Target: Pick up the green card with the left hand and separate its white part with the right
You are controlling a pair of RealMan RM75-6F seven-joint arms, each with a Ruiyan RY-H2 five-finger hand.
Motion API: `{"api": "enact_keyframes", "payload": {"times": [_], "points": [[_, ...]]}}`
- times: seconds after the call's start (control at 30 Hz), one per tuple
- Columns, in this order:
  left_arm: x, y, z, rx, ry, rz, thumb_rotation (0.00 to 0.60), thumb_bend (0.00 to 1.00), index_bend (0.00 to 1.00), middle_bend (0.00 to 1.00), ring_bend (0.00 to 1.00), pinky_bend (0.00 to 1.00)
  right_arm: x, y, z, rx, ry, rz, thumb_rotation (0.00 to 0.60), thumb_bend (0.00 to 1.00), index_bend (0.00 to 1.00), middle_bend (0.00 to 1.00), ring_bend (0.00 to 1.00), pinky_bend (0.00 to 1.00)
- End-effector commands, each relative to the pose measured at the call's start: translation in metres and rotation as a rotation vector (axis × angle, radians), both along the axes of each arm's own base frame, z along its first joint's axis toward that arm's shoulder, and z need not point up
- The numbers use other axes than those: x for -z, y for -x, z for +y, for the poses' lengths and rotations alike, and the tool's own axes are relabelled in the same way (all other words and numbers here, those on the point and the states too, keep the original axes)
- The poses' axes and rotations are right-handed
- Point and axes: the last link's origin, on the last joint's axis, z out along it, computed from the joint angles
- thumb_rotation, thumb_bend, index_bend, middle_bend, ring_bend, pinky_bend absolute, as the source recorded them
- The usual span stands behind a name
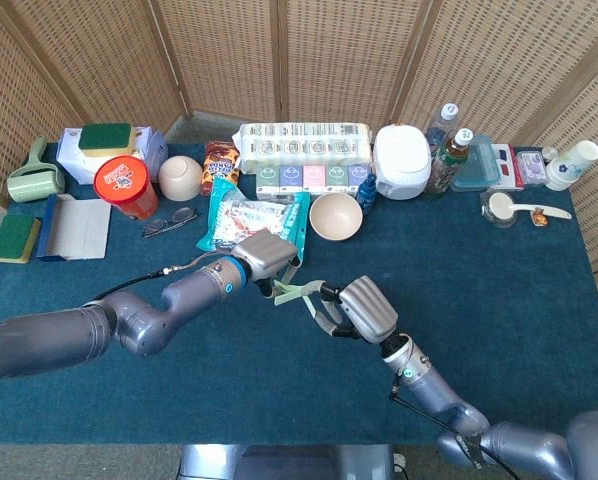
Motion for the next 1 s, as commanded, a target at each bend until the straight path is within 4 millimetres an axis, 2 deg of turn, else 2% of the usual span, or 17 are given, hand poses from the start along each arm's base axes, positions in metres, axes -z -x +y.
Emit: {"api": "enact_keyframes", "payload": {"times": [0.03,1.0], "points": [[0.0003,-0.0001,0.0002,0.000,-0.001,0.000,0.600,0.43,0.63,1.00,1.00,1.00,0.0008,-0.0004,0.0005,-0.002,-0.001,0.002,0.600,0.46,0.39,0.86,0.96,0.93],[0.0055,0.0018,0.0015,-0.003,-0.003,0.005,0.600,0.43,0.62,1.00,1.00,1.00,0.0033,0.0024,-0.0004,0.009,-0.003,0.003,0.600,0.46,0.53,0.87,0.96,0.93]]}}
